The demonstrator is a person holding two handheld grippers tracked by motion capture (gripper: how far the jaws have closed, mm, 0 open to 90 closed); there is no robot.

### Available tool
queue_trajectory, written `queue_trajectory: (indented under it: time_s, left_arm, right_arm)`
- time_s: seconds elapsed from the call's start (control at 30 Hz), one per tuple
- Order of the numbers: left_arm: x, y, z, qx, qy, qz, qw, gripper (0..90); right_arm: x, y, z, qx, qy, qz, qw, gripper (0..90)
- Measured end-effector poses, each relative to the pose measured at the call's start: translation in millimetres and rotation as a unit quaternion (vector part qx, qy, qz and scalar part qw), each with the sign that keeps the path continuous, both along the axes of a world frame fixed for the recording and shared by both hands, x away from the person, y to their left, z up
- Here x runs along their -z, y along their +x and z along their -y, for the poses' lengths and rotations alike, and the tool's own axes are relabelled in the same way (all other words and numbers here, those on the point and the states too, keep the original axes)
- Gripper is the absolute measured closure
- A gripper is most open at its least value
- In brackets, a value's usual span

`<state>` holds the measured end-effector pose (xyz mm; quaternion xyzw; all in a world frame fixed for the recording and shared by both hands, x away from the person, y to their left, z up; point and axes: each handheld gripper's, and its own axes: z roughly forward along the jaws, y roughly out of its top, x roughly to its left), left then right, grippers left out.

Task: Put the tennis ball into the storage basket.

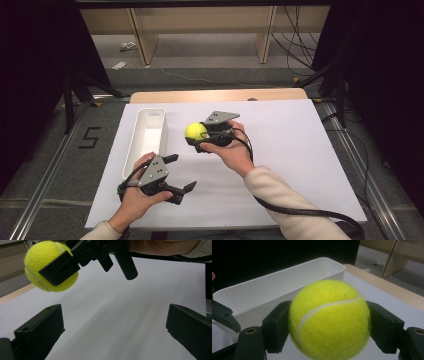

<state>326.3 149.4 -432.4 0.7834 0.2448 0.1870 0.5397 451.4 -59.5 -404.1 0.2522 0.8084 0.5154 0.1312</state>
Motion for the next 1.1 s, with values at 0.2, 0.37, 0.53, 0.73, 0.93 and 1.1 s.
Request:
queue_trajectory:
  time_s: [0.2, 0.37, 0.53, 0.73, 0.93, 1.1]
  left_arm:
    - [-0.1, 0.3, 0.0, 0.000, 0.001, 0.002, 1.0000, 0.9]
    - [0.0, 0.8, -0.2, -0.002, 0.003, 0.006, 1.0000, 0.9]
    - [-0.2, 1.2, -0.4, -0.003, 0.003, 0.009, 1.0000, 0.9]
    - [-0.3, 1.3, -0.6, -0.003, 0.004, 0.011, 0.9999, 0.9]
    - [-0.3, 1.3, -0.3, -0.002, 0.004, 0.011, 0.9999, 0.9]
    - [-0.3, 0.8, -0.2, 0.001, 0.002, 0.007, 1.0000, 0.9]
  right_arm:
    - [0.7, 1.3, -0.3, 0.001, -0.001, -0.001, 1.0000, 26.3]
    - [-1.0, 2.8, -1.2, 0.001, 0.000, 0.000, 1.0000, 26.3]
    - [-3.3, 4.3, -2.5, 0.001, 0.000, 0.001, 1.0000, 26.3]
    - [-5.3, 5.4, -5.5, -0.001, -0.001, 0.005, 1.0000, 26.3]
    - [-6.4, 6.9, -7.6, -0.002, -0.002, 0.005, 1.0000, 26.3]
    - [-7.7, 7.7, -10.6, -0.003, -0.004, 0.006, 1.0000, 26.3]
